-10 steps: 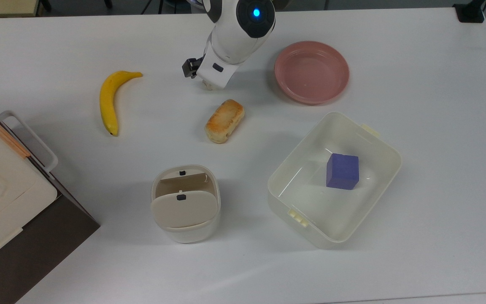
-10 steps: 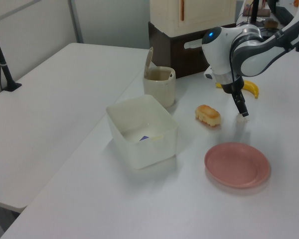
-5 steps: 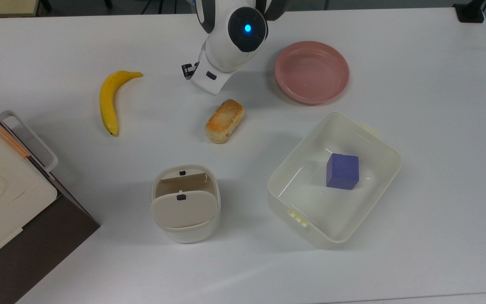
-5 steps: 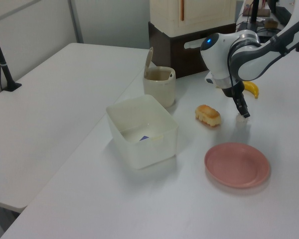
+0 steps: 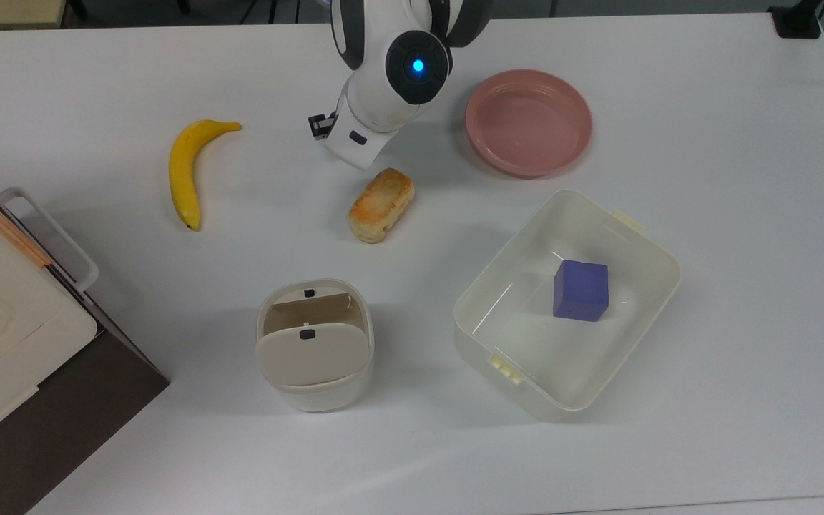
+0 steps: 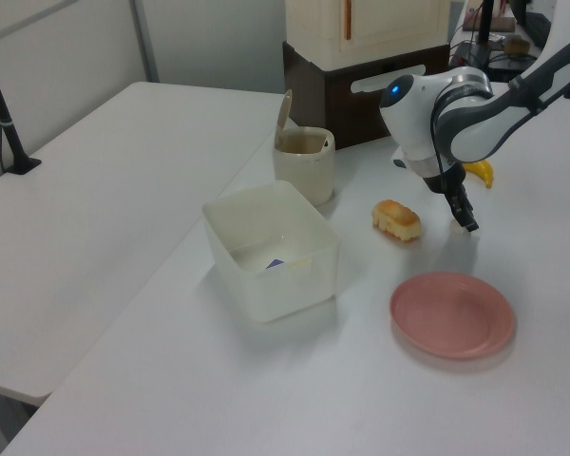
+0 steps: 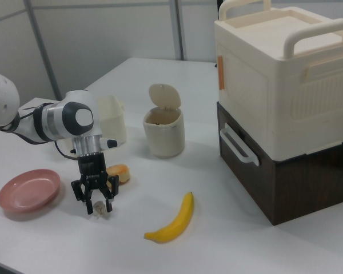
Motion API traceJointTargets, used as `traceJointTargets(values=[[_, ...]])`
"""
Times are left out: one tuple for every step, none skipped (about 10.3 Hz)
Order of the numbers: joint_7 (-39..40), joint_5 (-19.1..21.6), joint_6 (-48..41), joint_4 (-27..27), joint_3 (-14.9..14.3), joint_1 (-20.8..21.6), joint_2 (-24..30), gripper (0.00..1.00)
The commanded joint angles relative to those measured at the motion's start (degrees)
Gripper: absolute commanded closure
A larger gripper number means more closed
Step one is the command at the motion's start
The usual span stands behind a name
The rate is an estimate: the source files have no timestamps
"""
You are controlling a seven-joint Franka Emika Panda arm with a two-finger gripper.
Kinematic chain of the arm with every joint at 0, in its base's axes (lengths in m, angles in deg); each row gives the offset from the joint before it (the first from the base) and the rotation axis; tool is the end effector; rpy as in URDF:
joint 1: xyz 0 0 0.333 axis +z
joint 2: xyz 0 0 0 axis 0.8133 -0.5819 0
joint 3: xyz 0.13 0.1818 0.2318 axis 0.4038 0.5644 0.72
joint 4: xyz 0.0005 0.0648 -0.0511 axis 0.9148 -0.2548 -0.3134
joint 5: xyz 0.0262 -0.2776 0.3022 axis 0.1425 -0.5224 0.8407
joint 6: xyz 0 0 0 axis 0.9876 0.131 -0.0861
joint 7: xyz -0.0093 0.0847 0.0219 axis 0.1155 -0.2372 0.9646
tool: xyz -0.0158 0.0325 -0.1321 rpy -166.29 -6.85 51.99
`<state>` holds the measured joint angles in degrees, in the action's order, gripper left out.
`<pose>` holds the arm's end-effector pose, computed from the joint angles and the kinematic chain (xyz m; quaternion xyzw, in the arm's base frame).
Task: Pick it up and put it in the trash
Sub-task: 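Lower the gripper and close it on the small white item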
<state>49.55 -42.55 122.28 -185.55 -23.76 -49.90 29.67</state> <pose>0.5344 0.0400 0.2612 0.9494 0.1760 -0.2290 0.1234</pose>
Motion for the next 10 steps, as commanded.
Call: traceJointTargets(values=[[0.97,-1.34,1.41,0.34,-0.09,0.05,-0.74,0.18],[0.97,-1.51,1.41,0.42,-0.09,0.05,-0.84,0.21],[1.06,-2.04,1.41,0.43,-0.09,0.05,-1.01,0.31],[1.84,-2.13,1.5,0.43,-0.09,0.14,-1.88,0.49],[2.81,-2.13,1.5,0.51,-0.01,0.23,-2.06,0.74],[3.17,-2.13,1.5,0.51,0.0,0.23,-2.15,0.98],[3.0,-2.04,1.58,0.69,0.0,0.31,-2.5,1.0],[2.47,-1.61,1.5,1.47,0.0,0.14,-2.68,1.0],[2.21,-1.34,1.5,1.74,0.0,0.14,-2.68,1.0],[2.12,-1.17,1.41,1.83,0.0,0.14,-2.68,1.0]])
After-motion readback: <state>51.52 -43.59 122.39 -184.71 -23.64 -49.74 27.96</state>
